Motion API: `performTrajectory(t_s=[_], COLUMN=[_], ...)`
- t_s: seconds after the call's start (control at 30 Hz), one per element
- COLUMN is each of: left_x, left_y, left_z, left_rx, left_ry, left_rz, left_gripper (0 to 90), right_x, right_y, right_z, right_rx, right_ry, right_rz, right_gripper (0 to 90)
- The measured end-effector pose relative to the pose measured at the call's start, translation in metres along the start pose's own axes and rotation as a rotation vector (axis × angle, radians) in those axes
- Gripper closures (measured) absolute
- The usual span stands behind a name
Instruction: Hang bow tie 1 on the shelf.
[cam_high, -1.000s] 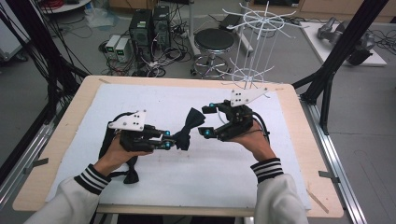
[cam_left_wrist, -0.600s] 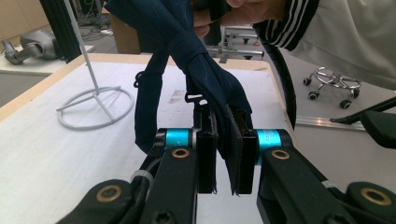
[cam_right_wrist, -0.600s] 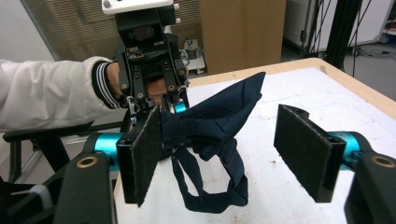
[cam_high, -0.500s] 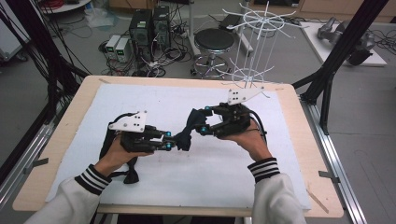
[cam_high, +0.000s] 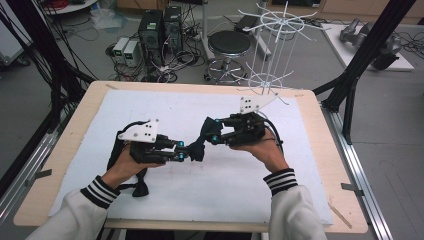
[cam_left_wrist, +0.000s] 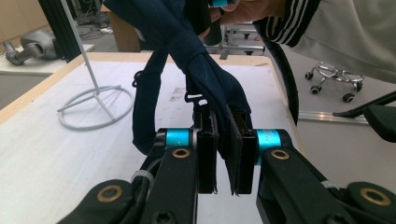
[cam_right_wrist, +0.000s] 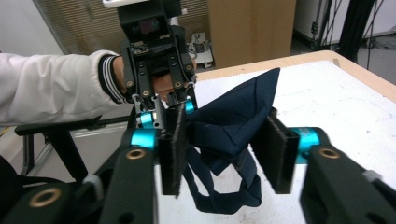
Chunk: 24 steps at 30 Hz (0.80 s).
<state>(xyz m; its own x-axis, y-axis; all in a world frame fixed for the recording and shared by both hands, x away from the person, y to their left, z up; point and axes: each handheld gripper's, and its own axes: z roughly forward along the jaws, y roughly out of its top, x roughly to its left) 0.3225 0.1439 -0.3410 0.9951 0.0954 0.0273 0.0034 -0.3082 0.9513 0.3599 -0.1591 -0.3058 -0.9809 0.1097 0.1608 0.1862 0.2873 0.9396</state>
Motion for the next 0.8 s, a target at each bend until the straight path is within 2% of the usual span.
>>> performTrajectory(t_s=[0.17,0.33,0.4,0.63,0.73,0.8], left_x=[-0.0001,0.0011,0.0010,0.0017,0.0028,0.0029], left_y=[-0.0008,-0.0018,-0.0018,-0.0027,-0.0035,-0.0039], left_z=[0.0009,0.0011,0.0015,0.0008,-0.0002,-0.0013], left_rx=[0.008,0.013,0.012,0.014,0.007,0.005], left_ry=[0.001,0.009,0.011,0.021,0.029,0.059], left_rz=[0.006,-0.002,-0.006,-0.016,-0.031,-0.032], left_gripper=[83.5,83.6,83.6,82.5,78.7,70.7], right_x=[-0.0003,-0.0003,-0.0001,0.0015,0.0023,0.0030], right_y=[-0.0003,0.0001,0.0001,-0.0015,-0.0010,-0.0007], right_z=[0.0011,0.0000,0.0000,-0.0006,-0.0006,-0.0012], right_rx=[0.001,0.000,0.001,-0.012,-0.019,-0.012], right_ry=[0.012,0.034,0.035,0.036,0.035,0.028], right_rz=[0.010,0.015,0.015,0.010,-0.001,-0.003], right_gripper=[62.8,76.1,78.7,81.6,81.8,81.9])
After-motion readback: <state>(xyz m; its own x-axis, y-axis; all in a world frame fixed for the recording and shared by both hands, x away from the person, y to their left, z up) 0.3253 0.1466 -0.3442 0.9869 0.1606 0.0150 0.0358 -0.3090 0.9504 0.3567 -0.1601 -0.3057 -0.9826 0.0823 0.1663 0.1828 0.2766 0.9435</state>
